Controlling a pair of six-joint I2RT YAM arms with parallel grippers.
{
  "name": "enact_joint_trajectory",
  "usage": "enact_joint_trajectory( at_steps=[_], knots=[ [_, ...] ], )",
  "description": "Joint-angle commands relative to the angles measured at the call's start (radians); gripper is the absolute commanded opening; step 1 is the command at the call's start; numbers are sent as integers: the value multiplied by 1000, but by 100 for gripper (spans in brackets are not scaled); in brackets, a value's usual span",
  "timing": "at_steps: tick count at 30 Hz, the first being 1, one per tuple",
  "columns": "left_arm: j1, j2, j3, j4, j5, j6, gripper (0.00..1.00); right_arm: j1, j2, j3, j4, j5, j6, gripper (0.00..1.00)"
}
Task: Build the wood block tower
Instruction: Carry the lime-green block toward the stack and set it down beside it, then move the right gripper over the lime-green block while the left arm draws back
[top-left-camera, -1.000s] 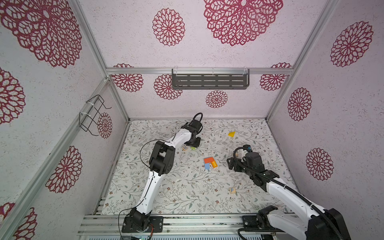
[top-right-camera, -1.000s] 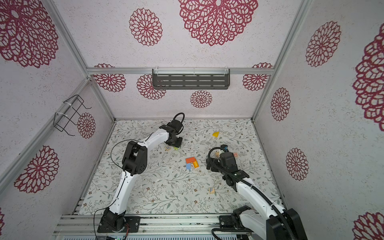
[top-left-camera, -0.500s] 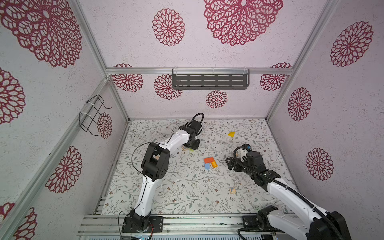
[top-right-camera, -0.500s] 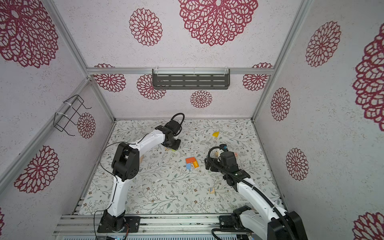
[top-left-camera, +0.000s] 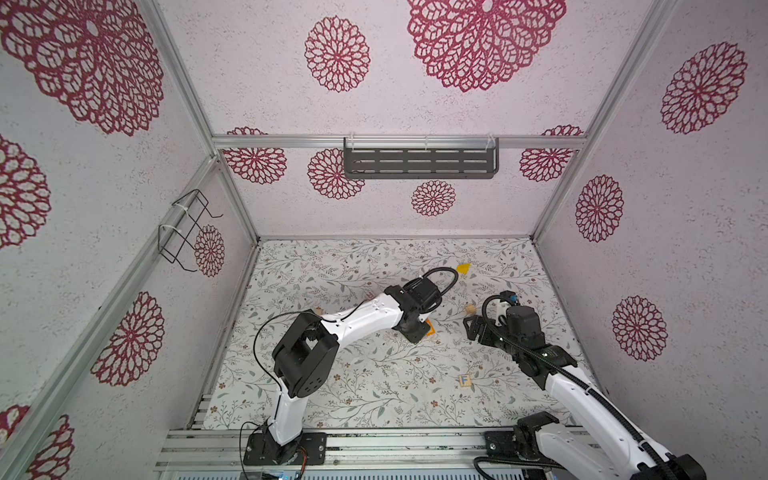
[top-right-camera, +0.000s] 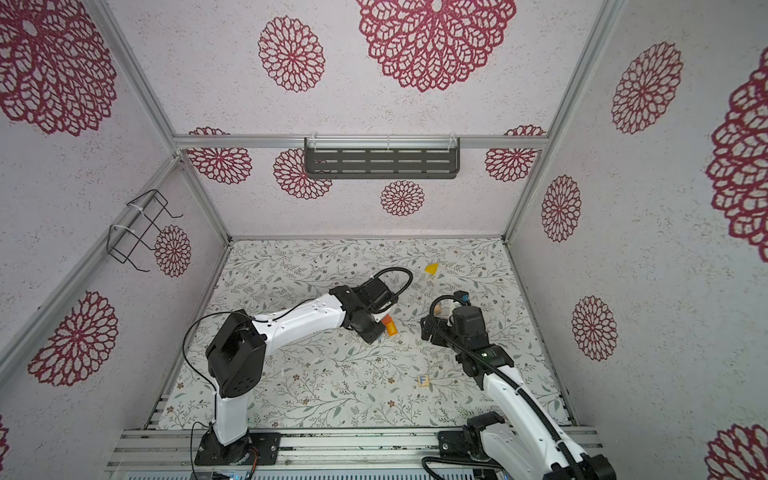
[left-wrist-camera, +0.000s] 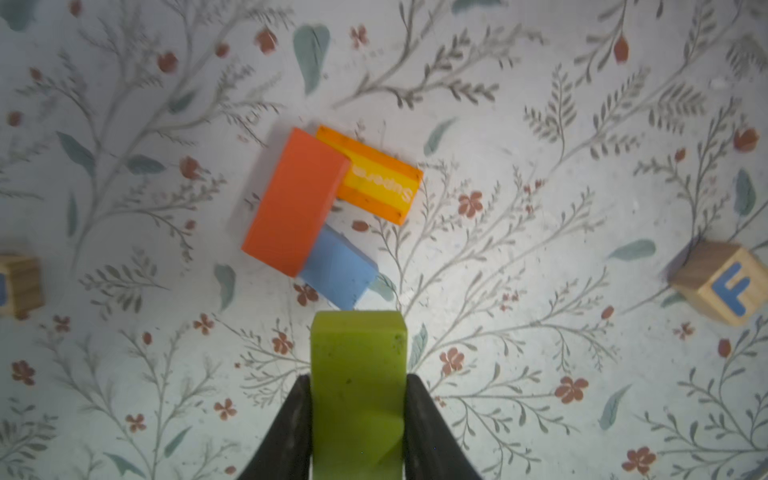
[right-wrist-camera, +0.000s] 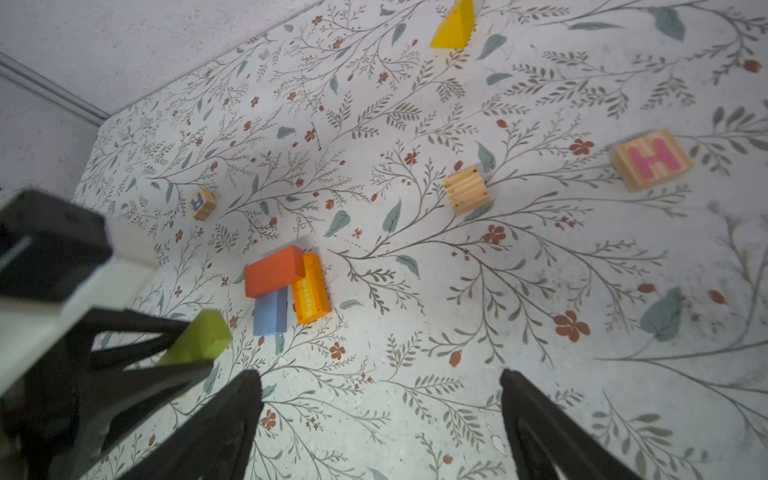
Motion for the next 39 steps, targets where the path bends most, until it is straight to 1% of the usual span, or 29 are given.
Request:
enact_joint_trajectory(
  at_steps=[1,3,7,12,13,14,18,22,24,27,28,29,30,31,33,35,37,39],
  knots=[
    [-43,-52,-59,76,-5,30,33,-26,-28,44,-30,8,33,93],
    [-66,-35,-84,80,-26,27,33,-37,-31,45,-39,9,35,93],
    [-84,-28,-125,119,-10,12,35,-55,-38,42,-45,5,35,93],
    [-96,-16,-154,173,10,3,42,-65,-41,42,-57,2,29,93],
    [-95,-15,-155,181,17,3,46,-67,-42,43,-60,1,26,93],
    [-96,13,-155,185,18,4,48,-68,-44,45,-67,4,23,93],
    [-96,40,-153,188,-1,5,53,-69,-51,56,-92,10,5,93],
    [-94,4,-174,199,-39,8,59,-69,-43,78,-130,-7,-29,93],
    [-93,-79,-203,217,-61,3,66,-68,-32,91,-150,-32,-51,93],
    [-86,-185,-272,267,-94,-18,81,-68,-4,116,-185,-76,-86,92],
    [-85,-229,-301,291,-102,-27,86,-67,8,126,-197,-91,-98,92],
    [-81,-272,-334,315,-107,-38,95,-63,20,136,-212,-107,-111,92],
    [-77,-311,-359,335,-110,-49,99,-59,34,147,-229,-114,-123,91],
    [-74,-356,-392,357,-113,-64,97,-49,51,165,-251,-114,-138,91],
    [-67,-439,-454,403,-135,-97,97,-11,80,197,-294,-86,-159,89],
    [-58,-523,-520,444,-157,-134,97,55,109,232,-336,-31,-178,89],
    [-49,-624,-594,494,-204,-178,97,150,143,267,-377,34,-208,89],
    [-29,-717,-661,534,-239,-238,97,230,178,299,-410,71,-248,90]
  ],
)
